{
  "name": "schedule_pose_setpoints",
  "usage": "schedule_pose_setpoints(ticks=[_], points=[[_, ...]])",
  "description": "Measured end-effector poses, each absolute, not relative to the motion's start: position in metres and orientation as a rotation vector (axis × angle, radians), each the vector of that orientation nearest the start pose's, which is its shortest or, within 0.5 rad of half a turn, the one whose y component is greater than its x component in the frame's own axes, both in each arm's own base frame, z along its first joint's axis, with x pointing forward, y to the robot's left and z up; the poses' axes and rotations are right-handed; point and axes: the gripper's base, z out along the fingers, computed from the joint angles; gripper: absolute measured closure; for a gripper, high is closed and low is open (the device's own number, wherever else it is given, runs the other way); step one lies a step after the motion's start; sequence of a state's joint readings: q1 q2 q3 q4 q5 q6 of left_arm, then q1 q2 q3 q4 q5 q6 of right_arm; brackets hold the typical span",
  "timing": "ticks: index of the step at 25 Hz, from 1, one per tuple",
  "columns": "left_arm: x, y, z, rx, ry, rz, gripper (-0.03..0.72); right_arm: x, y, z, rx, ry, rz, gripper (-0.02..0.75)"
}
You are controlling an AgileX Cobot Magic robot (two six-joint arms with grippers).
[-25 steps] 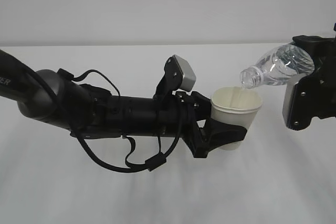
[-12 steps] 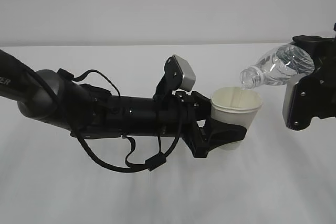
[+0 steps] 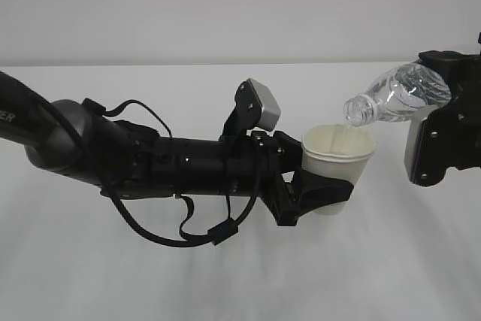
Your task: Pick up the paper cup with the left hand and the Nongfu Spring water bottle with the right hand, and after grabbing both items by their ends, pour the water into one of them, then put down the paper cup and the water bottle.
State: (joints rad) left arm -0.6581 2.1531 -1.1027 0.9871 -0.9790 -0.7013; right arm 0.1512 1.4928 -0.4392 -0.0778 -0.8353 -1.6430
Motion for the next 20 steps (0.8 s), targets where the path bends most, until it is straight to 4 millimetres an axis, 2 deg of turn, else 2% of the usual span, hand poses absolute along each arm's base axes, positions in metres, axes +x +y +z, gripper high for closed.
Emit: schedule_pose_setpoints(ticks=[20], points=[[0.2876, -0.3017, 0.1262, 1.125, 1.566, -1.151, 0.221, 0.2633, 0.0454, 0.2017, -1.486, 1.066, -1.08, 0.355]])
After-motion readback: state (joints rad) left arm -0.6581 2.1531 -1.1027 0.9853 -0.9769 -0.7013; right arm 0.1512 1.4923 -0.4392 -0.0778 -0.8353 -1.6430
